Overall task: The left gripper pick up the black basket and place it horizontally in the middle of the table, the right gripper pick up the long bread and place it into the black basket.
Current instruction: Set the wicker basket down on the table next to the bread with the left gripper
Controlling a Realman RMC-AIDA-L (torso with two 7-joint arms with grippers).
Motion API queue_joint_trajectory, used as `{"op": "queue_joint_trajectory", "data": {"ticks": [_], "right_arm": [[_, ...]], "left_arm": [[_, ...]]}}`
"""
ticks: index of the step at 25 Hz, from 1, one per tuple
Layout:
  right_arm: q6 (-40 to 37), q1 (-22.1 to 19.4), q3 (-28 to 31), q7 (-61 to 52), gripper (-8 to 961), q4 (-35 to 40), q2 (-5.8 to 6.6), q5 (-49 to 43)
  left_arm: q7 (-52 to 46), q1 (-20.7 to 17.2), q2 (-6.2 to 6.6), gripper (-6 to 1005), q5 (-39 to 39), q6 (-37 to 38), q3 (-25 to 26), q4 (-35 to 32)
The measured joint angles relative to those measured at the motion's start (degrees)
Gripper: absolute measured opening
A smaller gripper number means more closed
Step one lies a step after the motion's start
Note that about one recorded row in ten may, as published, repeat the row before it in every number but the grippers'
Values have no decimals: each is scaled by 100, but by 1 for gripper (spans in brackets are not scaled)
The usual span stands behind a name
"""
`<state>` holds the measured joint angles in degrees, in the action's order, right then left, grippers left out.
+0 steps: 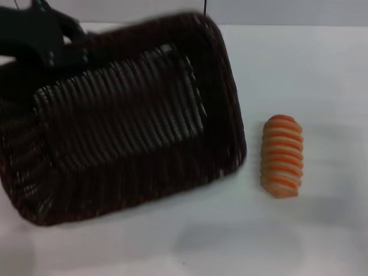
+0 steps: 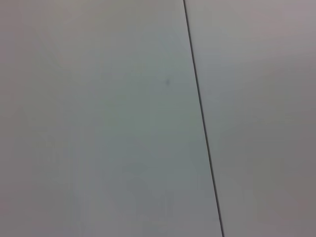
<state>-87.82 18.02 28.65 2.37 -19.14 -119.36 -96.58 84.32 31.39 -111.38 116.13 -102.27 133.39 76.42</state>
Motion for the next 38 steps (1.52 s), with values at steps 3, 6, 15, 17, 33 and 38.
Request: {"op": "queue_joint_trajectory", "data": {"ticks": [3, 6, 15, 17, 33, 38], "right_arm": [[-51, -63, 0, 0, 694, -31, 0, 0], [-183, -167, -42, 0, 694, -108, -7, -5], [-281, -353, -60, 0, 694, -176, -8, -34], [-290, -389, -61, 0, 694, -190, -8, -40], [-531, -629, -91, 0, 694, -304, -6, -54], [-596, -642, -88, 0, 694, -323, -2, -54]], "left_arm": [[222, 168, 18, 213, 15, -545, -54, -100], [320, 337, 42, 215, 18, -879, -351, -330], [414, 439, -137, 220, 246, -803, -946, -491], [416, 488, -215, 221, 408, -792, -1016, -515], [401, 485, -518, 230, 804, -183, -1054, -429], [461, 481, -606, 233, 943, -61, -1072, -431]]}}
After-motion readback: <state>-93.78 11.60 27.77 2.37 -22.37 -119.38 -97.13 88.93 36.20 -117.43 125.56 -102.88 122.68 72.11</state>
